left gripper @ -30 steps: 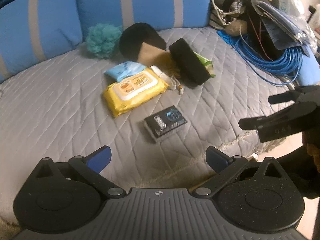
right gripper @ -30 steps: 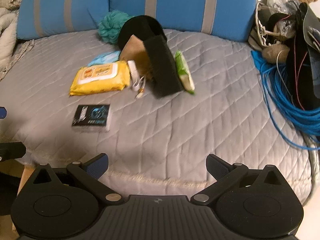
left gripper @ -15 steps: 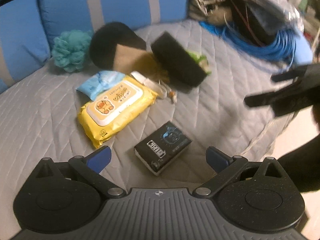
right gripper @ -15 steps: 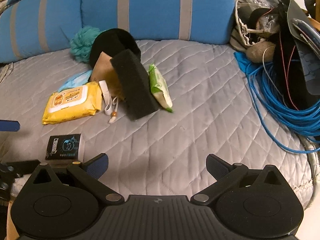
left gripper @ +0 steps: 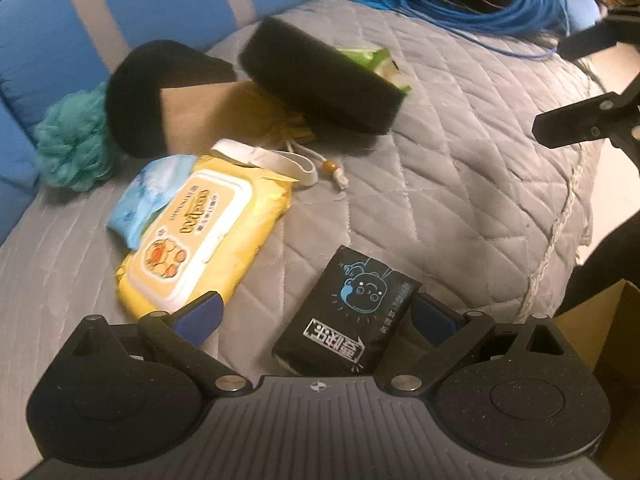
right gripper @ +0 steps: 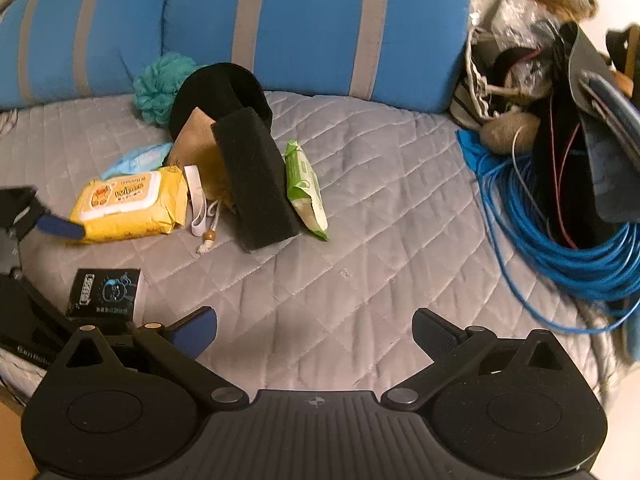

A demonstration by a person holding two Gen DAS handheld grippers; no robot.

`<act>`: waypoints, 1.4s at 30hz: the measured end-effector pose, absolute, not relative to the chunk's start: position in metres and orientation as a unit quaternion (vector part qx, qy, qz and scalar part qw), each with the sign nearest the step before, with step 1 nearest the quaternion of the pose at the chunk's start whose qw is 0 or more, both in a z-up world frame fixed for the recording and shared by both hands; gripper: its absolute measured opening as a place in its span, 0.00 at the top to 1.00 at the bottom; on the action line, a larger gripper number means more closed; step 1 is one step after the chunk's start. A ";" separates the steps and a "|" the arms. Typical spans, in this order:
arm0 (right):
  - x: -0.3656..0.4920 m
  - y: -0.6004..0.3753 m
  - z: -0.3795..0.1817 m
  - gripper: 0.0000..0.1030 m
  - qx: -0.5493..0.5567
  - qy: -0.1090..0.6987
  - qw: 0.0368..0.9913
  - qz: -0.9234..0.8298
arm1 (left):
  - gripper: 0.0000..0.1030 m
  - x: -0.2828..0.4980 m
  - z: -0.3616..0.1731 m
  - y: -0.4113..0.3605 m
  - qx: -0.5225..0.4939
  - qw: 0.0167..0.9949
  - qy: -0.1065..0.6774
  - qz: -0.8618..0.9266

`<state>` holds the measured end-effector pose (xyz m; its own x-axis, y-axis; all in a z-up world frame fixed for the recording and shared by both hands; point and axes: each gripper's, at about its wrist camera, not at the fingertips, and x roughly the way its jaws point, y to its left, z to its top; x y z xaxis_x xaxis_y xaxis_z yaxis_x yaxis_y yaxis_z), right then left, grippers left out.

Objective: Organize soft objects
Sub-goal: 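Grasp the black card box with the left gripper while the right gripper approaches the black foam sponge, then lift the black card box with the left gripper while the right gripper grasps the black foam sponge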

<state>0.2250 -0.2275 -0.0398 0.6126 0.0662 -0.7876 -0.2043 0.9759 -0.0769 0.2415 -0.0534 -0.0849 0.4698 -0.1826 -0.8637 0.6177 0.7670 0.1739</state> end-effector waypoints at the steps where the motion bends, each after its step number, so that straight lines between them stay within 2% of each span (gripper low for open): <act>1: 0.225 -0.227 -0.041 0.00 -0.085 0.434 0.894 0.077 | 0.01 0.243 -0.086 -0.054 0.240 0.820 0.458 -0.245; 4: 0.223 -0.225 -0.042 0.00 -0.096 0.434 0.892 0.081 | 0.14 0.249 -0.092 -0.054 0.239 0.812 0.469 -0.252; 7: 0.220 -0.224 -0.044 0.00 -0.104 0.436 0.890 0.087 | 0.19 0.252 -0.098 -0.054 0.231 0.806 0.483 -0.251; 9: 0.219 -0.221 -0.045 0.00 -0.114 0.436 0.887 0.097 | 0.30 0.253 -0.096 -0.053 0.216 0.804 0.491 -0.256; 10: 0.218 -0.220 -0.045 0.00 -0.117 0.436 0.886 0.102 | 0.42 0.253 -0.095 -0.053 0.207 0.804 0.494 -0.258; 11: 0.217 -0.218 -0.045 0.00 -0.119 0.434 0.886 0.108 | 0.45 0.253 -0.094 -0.053 0.201 0.805 0.496 -0.254; 19: 0.218 -0.214 -0.041 0.00 -0.124 0.424 0.889 0.118 | 0.47 0.243 -0.078 -0.046 0.176 0.822 0.500 -0.210; 26: 0.216 -0.211 -0.034 0.00 -0.116 0.397 0.901 0.133 | 0.47 0.220 -0.046 -0.024 0.137 0.856 0.470 -0.166; 31: 0.217 -0.199 -0.025 0.00 -0.143 0.352 0.914 0.142 | 0.47 0.197 -0.022 -0.006 0.117 0.878 0.443 -0.135; 42: 0.248 -0.166 -0.041 0.01 -0.196 0.319 0.913 0.159 | 0.47 0.166 0.008 0.027 0.084 0.903 0.407 -0.106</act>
